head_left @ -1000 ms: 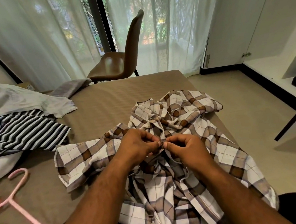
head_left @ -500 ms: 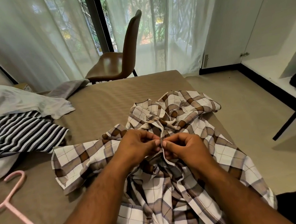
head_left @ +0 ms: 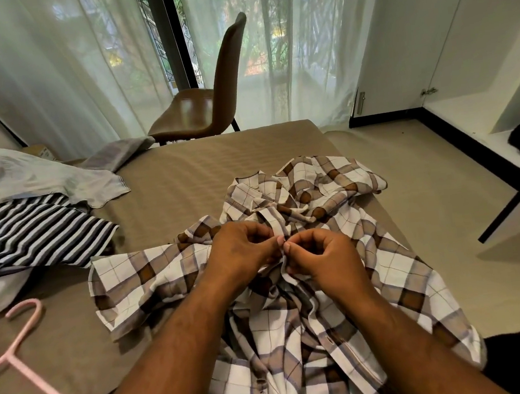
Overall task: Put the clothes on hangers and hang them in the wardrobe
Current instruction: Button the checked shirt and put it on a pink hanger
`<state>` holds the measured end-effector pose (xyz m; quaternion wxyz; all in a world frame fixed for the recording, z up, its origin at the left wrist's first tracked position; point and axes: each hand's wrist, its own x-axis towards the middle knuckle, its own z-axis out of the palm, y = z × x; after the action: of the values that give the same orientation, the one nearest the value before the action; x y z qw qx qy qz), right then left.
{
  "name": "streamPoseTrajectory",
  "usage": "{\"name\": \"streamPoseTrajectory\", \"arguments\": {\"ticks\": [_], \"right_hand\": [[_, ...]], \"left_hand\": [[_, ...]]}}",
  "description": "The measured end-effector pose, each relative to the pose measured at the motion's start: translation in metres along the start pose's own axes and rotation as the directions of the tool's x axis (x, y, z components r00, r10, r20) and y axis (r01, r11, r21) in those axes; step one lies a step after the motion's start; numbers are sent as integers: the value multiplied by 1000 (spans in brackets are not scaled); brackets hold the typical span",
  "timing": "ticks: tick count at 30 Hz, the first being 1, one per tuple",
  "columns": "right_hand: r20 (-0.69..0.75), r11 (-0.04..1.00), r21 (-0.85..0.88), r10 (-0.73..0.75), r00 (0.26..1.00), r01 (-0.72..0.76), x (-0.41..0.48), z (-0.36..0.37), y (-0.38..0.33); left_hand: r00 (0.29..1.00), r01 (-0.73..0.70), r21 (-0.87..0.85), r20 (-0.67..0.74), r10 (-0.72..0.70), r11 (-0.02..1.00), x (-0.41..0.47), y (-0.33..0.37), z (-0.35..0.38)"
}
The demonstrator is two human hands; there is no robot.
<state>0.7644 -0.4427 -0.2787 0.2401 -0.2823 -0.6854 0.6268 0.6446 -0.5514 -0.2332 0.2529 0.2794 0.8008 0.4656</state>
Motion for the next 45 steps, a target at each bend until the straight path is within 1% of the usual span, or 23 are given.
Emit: {"name": "streamPoseTrajectory", "arguments": {"ticks": [4,7,10,12,13,14,15,16,17,18,19,20,22,24,25,27,29,31,34,36,39,42,45], "right_hand": [[-76,972,-220,-97,992,78,2,0,4],[-80,929,-342,-181,980,144,-1,0,2],[-42,815,-508,-347,937,279,-1,1,2],[-42,777,-534,-419,907,334,-1,1,2],[-68,810,-492,-402,913,319,-1,2,0],[-109,880,-399,-325,939,258,-1,2,-1],[-140,960,-238,-186,972,150,0,3,-3],[-127,1000,-2,0,992,-1,1,3,-7],[-54,955,242,189,981,-170,2,4,-11],[37,861,406,319,947,-306,2,3,-15],[99,799,471,374,922,-375,3,1,-17],[119,802,457,373,920,-384,3,-1,-17],[83,905,331,255,963,-268,1,-3,-15],[55,989,111,97,994,-103,-2,-5,-13],[62,999,-25,33,998,-31,-2,-6,-11],[83,957,-287,-17,996,41,1,-7,-8],[75,891,-455,36,997,2,2,-9,-7],[31,826,-560,93,995,-60,2,-12,-7],[-2,776,-624,113,994,-89,0,-20,-11],[19,761,-643,131,991,-89,1,-24,-16],[76,800,-595,157,985,-81,-1,-28,-22],[178,850,-522,192,965,-73,-4,-29,-24],[242,882,-461,231,942,-98,-5,-30,-27]], "left_hand": [[1000,2,-24,-5,-2,1000,1,1,2],[998,-52,89,-14,53,995,3,0,5],[998,-70,104,16,69,992,3,1,7],[998,-59,62,24,57,996,2,3,7],[998,-50,18,34,49,999,1,4,6],[998,-37,-41,47,39,998,0,5,5],[998,-26,-96,61,32,995,-1,5,4],[997,-21,-132,70,31,991,-1,4,2],[997,-23,-155,74,35,988,-1,3,2],[996,-25,-176,78,40,984,-1,2,1],[996,-22,-197,77,38,980,-1,1,1],[997,-16,-217,69,31,976,0,0,2],[999,1,-262,37,9,965,1,1,2],[1000,25,-330,6,-25,943,3,2,2],[999,39,-362,-4,-43,932,5,1,1],[998,55,-389,-9,-63,920,7,0,-1],[998,60,-377,-4,-66,924,8,-1,-3],[997,74,-371,7,-77,926,9,-3,-6],[995,91,-293,72,-73,952,10,-5,-14],[994,64,-144,103,-49,988,8,-6,-22],[993,55,91,100,-64,994,3,-13,-42],[959,100,159,248,-138,982,-1,-23,-61],[918,91,222,359,-168,971,-5,-23,-64]]}}
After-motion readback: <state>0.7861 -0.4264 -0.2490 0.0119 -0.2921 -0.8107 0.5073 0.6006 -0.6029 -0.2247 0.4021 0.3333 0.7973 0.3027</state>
